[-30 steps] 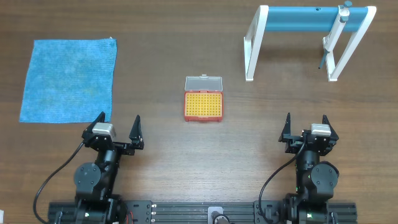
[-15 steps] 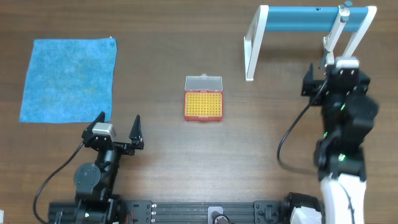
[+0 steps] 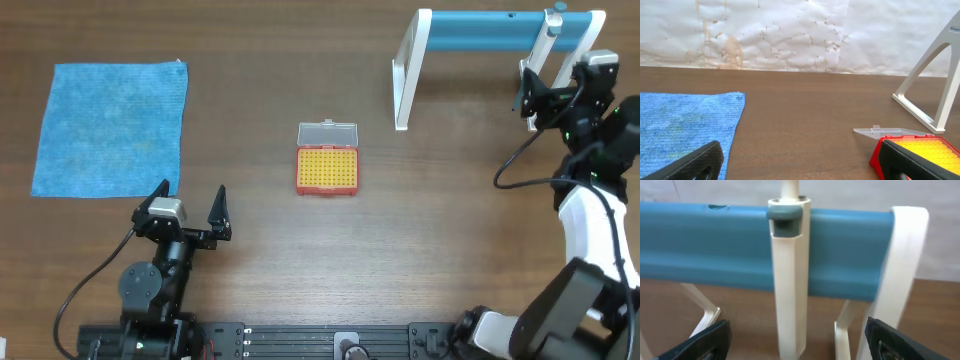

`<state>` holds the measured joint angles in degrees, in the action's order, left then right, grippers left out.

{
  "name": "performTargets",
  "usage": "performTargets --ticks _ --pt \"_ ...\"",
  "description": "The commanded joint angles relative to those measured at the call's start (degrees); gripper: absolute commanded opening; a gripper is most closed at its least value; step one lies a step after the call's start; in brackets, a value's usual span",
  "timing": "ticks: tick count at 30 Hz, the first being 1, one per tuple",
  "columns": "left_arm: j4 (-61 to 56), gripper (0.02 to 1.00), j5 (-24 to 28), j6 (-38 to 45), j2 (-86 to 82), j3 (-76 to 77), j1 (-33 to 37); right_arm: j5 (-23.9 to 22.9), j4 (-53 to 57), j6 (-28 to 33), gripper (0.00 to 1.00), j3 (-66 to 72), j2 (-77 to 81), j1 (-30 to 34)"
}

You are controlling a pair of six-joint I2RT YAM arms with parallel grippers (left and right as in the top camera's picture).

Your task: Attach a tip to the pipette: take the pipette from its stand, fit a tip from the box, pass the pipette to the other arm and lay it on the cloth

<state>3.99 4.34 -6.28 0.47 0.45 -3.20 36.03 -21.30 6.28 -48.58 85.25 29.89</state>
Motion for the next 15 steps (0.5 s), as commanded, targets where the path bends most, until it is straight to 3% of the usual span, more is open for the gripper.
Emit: performTargets --ticks 1,6,15 --pt "0.26 0.998 0.76 0.11 -0.28 -0.13 -0.20 1.05 -4.63 -1.57 0.862 -0.81 4.59 -2.03" --pt "0.28 0.998 0.76 0.11 -0.28 -0.13 -0.20 0.37 -6.27 -1.57 0.776 -0.81 5.60 -2.08" --pt "0.26 0.998 0.76 0.11 -0.28 -0.13 -0.20 -6.91 -11.39 -4.15 0.752 -0.81 9.53 -5.57"
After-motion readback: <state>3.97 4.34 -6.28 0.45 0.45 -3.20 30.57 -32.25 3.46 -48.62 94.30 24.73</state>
